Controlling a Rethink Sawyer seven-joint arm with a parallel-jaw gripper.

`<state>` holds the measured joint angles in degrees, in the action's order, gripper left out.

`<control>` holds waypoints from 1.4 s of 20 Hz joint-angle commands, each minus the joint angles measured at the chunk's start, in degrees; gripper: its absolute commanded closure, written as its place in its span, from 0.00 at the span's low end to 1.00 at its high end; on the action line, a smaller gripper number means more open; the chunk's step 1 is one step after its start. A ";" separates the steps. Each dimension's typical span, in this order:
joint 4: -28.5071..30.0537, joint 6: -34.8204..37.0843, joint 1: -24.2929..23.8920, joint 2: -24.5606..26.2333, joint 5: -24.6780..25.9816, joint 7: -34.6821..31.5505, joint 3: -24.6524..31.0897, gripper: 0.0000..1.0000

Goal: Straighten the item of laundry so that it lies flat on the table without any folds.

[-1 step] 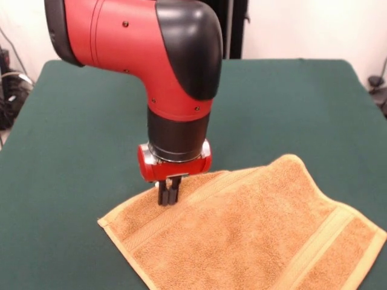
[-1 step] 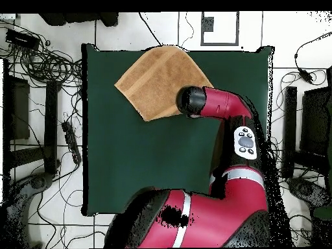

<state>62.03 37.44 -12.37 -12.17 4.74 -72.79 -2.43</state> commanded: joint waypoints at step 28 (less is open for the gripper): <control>-5.76 14.98 2.13 11.48 3.74 2.73 5.60 0.00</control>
<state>52.62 48.85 -12.40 -8.26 4.78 -72.79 -2.41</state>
